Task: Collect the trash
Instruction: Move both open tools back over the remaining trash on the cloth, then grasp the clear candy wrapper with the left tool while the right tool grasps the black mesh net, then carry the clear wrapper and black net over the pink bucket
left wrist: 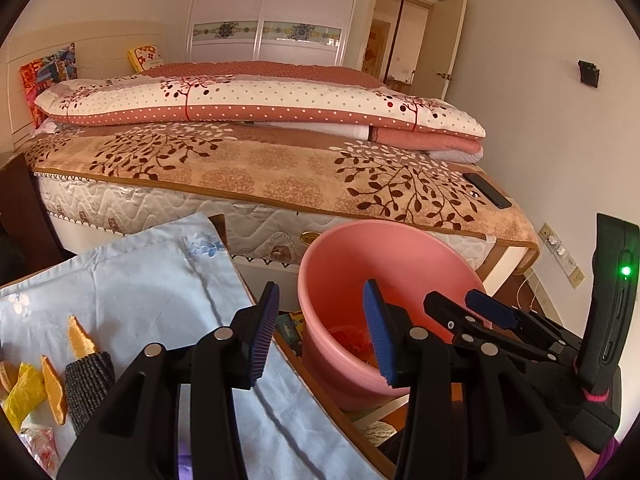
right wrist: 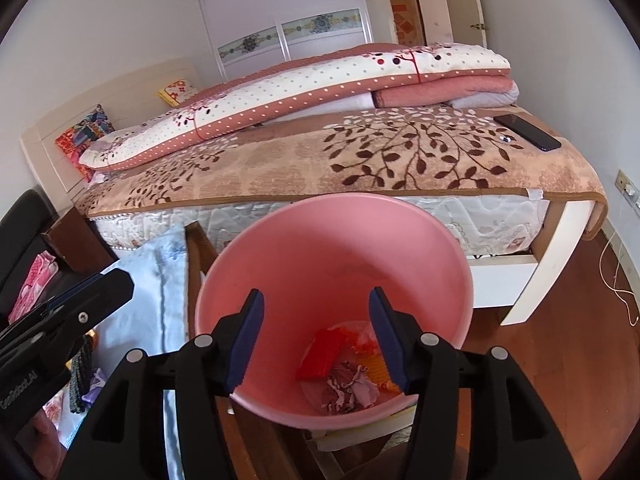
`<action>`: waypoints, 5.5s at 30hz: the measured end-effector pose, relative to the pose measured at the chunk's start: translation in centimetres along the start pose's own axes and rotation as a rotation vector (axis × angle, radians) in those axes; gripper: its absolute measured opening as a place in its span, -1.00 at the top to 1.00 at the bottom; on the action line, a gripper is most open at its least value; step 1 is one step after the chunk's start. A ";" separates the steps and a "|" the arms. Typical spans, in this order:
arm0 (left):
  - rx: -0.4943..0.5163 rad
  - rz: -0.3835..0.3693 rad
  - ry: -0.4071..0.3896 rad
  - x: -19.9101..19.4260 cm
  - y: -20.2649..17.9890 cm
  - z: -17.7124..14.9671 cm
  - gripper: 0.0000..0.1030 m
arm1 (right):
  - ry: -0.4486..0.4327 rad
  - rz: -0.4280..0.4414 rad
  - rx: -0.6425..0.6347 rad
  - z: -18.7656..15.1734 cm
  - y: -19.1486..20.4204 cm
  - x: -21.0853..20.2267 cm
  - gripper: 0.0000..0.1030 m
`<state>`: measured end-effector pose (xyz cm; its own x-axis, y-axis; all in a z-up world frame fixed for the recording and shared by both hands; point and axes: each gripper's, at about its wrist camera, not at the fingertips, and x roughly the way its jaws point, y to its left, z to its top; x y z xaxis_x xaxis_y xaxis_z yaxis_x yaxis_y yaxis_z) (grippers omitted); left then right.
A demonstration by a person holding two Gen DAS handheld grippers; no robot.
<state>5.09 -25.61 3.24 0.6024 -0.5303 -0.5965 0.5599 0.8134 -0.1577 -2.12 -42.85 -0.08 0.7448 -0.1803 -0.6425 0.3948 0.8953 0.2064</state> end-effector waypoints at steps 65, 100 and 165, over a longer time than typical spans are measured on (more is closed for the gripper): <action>-0.344 0.441 0.146 -14.1 21.7 -15.1 0.07 | 0.131 0.391 -0.315 -6.5 15.1 -1.2 -0.16; -0.301 0.354 0.071 -16.6 20.8 -15.4 0.52 | 0.217 0.492 -0.442 -8.1 22.5 1.2 -0.04; 0.049 0.014 -0.068 -0.7 -1.2 1.2 0.52 | -0.017 0.123 -0.041 2.0 -1.5 -1.1 0.87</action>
<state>4.66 -26.50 4.80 0.6468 -0.5356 -0.5429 0.5777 0.8088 -0.1098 -2.46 -44.76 1.78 0.7953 -0.0743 -0.6016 0.2774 0.9271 0.2522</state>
